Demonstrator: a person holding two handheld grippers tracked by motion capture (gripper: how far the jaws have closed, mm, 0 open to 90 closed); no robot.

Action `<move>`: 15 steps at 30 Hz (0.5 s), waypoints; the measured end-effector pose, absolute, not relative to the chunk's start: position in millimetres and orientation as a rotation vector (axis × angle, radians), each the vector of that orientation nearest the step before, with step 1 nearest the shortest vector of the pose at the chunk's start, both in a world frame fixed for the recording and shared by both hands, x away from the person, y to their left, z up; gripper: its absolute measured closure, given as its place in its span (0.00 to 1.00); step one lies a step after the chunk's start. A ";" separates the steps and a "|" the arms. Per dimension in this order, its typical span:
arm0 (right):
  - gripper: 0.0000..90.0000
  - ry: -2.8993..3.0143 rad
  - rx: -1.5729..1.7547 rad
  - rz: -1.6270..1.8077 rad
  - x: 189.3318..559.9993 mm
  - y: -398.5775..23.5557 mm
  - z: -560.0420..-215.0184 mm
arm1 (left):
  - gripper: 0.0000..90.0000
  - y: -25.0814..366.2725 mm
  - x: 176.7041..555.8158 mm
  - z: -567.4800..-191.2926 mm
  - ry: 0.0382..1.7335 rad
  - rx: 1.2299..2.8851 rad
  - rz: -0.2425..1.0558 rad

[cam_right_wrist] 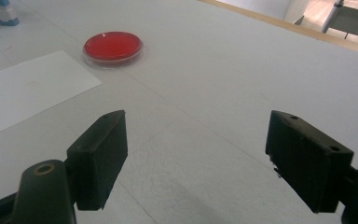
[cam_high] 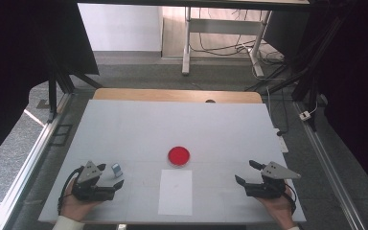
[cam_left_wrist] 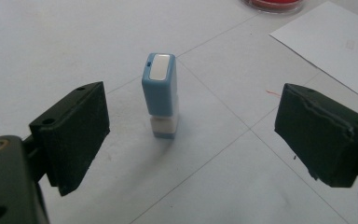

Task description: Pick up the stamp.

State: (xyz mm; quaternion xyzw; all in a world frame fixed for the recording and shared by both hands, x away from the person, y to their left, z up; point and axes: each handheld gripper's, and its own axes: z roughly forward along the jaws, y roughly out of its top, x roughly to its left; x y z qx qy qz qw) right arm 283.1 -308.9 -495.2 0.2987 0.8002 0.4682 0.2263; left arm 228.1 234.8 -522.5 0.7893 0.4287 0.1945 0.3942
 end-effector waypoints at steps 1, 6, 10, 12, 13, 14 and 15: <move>0.23 2.208 0.820 1.289 283.0 -309.0 -495.5 | 0.11 234.8 228.4 -522.5 1.086 2.004 0.495; 0.24 2.202 0.828 1.284 283.6 -310.9 -496.0 | 0.12 234.9 229.4 -522.5 1.085 2.000 0.488; 0.24 2.201 0.830 1.277 284.7 -310.5 -497.3 | 0.12 235.3 228.4 -522.5 1.085 2.001 0.497; 0.24 2.208 0.830 1.262 285.7 -308.7 -498.6 | 0.12 235.4 227.6 -522.2 1.083 2.000 0.504; 0.24 2.208 0.824 1.262 286.1 -308.0 -498.8 | 0.12 235.4 227.4 -522.1 1.083 1.999 0.508; 0.25 2.206 0.828 1.260 286.4 -307.0 -499.1 | 0.12 235.4 227.0 -522.0 1.082 1.996 0.512; 0.25 2.206 0.828 1.260 286.4 -307.0 -499.1 | 0.12 235.5 226.7 -521.9 1.081 1.995 0.512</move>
